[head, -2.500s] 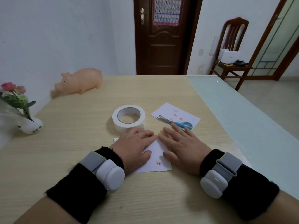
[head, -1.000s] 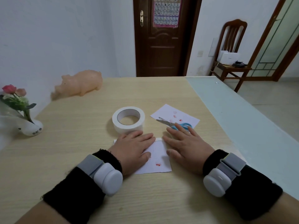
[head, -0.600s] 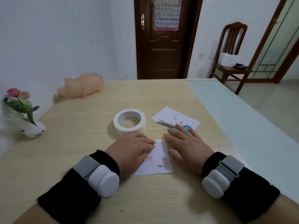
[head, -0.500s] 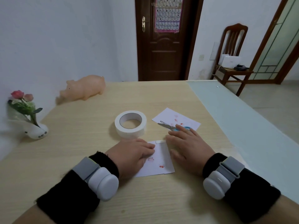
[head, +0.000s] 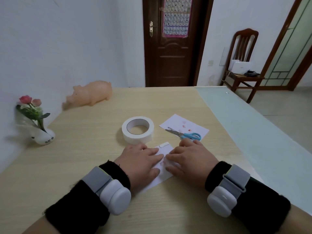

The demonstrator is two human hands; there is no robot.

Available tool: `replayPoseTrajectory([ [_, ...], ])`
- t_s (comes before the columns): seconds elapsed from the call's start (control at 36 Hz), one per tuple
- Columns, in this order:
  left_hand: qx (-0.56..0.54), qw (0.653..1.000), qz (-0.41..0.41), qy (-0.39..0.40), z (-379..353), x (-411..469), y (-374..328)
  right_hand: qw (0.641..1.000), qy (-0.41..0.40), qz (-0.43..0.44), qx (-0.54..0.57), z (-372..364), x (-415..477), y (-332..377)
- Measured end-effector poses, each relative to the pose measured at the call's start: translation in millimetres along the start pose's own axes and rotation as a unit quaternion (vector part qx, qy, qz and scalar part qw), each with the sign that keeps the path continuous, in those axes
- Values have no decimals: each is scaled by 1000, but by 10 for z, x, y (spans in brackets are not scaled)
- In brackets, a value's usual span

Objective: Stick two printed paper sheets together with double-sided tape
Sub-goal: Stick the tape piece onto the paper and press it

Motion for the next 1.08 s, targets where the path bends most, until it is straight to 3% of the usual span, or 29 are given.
replayPoseTrajectory([
  [0.28, 4, 1000, -24, 1, 131, -84, -65, 997, 49, -56, -15, -127, -38, -101],
  [0.39, 12, 1000, -25, -11, 124, -85, -91, 996, -27, -77, -21, 53, -37, -52],
  [0.61, -46, 995, -11, -87, 234, 36, 34, 997, 40, -42, -43, -61, -68, 22],
  [0.83, -90, 995, -31, -33, 62, 97, -13, 993, 109, -23, 26, -183, -80, 5],
  [1.0, -61, 998, 11, 1, -57, -20, 119, 997, 57, -42, 18, -75, -64, -95],
  [1.08, -27, 999, 40, -5, -34, -66, 182, 998, -25, -50, 38, -4, -66, -141],
])
Point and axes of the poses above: each hand's wrist, its own x-axis towards the middle knuckle, its own z-axis out of the back of the hand, y = z × x, the point moved 8 cm from there along x, towards the middle knuckle, and after that the axes turned 3 degrees about -y, right-handed, at the moved point
